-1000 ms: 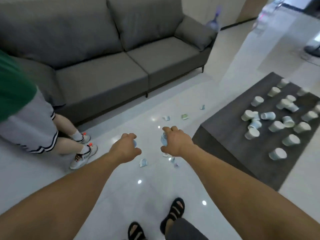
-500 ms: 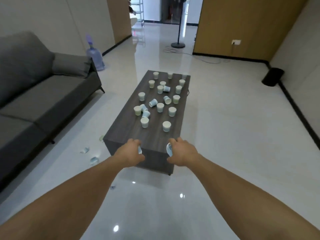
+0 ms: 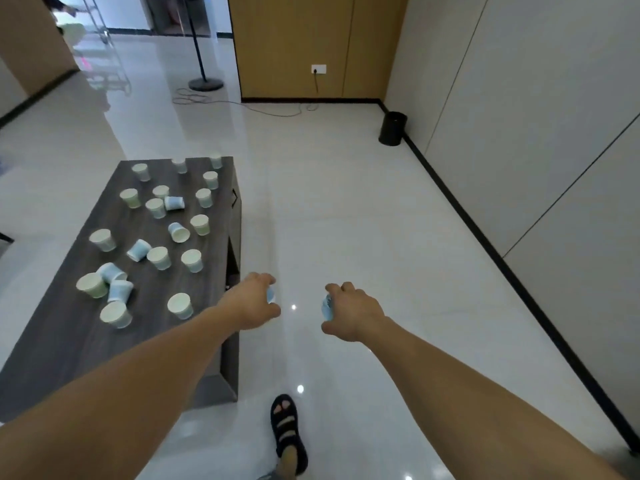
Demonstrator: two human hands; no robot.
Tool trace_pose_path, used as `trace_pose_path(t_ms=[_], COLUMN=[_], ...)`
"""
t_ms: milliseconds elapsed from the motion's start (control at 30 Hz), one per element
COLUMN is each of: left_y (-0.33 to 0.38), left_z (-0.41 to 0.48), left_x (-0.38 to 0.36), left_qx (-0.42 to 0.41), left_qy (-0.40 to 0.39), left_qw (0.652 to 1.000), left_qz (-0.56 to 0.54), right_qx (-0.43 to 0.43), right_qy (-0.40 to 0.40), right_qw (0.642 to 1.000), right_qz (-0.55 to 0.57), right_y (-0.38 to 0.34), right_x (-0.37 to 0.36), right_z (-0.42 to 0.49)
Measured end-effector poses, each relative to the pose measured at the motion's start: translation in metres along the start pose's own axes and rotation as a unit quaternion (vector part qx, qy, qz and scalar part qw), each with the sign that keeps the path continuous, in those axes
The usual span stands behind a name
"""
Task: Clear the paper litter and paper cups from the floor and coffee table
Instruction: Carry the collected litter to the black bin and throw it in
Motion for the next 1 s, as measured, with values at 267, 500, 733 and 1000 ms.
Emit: trace_pose_path(t_ms=[267, 500, 733, 1000], left_y=[0.075, 0.152, 0.230, 0.302], left_z=[0.200, 0.351, 0.509, 0.671], left_x=[0.026, 0.030, 0.051, 0.096], left_qx=[-0.073, -0.126, -0.124, -0.115], left_qy=[-0.063, -0.111, -0.096, -0.067], left_qw=[0.995, 0.985, 0.987, 0.991], left_qz=[-0.002, 0.041, 0.036, 0.025], right_qx=[-0.100, -0.157, -0.139, -0.118], right_qy=[0.026, 0.011, 0.030, 0.050], right_qw=[0.994, 0.987, 0.989, 0.992], right_qz=[0.028, 0.038, 0.029, -0.005], right_y=[0.093, 0.182, 0.274, 0.352], right_x=[0.088, 0.141, 0.231, 0.342], right_z=[0.130, 0.230, 0.369, 0.511])
Point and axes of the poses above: each hand's wrist, its own z-axis towards the middle knuckle, its own x-axis out of the back of the hand, y = z × x, the point moved 3 cm from there along z, towards the middle knuckle, and after that the axes turned 4 degrees about -x, right-handed, at the moved point
